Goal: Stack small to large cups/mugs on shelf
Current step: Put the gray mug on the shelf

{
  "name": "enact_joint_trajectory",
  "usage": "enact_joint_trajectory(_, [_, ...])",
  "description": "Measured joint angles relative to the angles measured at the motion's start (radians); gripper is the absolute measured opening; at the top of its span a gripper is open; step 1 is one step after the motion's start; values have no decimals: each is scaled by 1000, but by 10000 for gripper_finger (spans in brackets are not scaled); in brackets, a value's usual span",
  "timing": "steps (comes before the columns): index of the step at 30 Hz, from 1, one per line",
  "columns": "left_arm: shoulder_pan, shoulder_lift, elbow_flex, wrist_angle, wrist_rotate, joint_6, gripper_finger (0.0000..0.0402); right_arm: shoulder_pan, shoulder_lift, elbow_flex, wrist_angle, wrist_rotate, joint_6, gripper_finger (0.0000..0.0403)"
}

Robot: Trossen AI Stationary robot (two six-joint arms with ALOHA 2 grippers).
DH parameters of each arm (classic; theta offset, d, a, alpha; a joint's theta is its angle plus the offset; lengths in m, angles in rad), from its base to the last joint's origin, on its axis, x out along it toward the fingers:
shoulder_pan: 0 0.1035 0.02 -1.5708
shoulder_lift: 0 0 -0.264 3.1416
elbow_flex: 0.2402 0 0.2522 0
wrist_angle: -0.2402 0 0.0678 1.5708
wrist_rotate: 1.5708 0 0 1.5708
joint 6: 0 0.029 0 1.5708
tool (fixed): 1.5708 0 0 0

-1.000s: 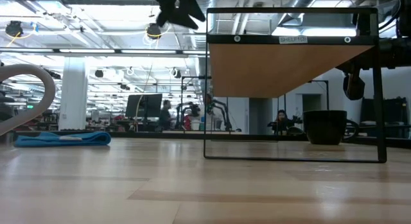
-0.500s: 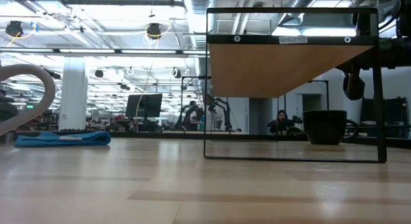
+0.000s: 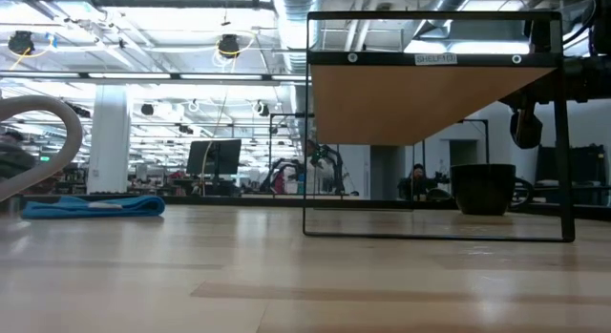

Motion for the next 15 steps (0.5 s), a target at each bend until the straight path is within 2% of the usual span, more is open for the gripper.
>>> enact_joint_trajectory(3, [-23,55,0,7,0,-52,190,0,0,0,0,0,0,33])
enact_joint_trajectory(7, [-53,117,0,6,61,-65,190,0,0,0,-3,0,0,33])
enact_joint_trajectory(10, [-71,140,0,6,214,-26,190,0,0,0,-4,0,1,33])
enact_joint_trajectory(15, [-80,142,0,11,570,-17,190,0,0,0,-4,-2,2,33])
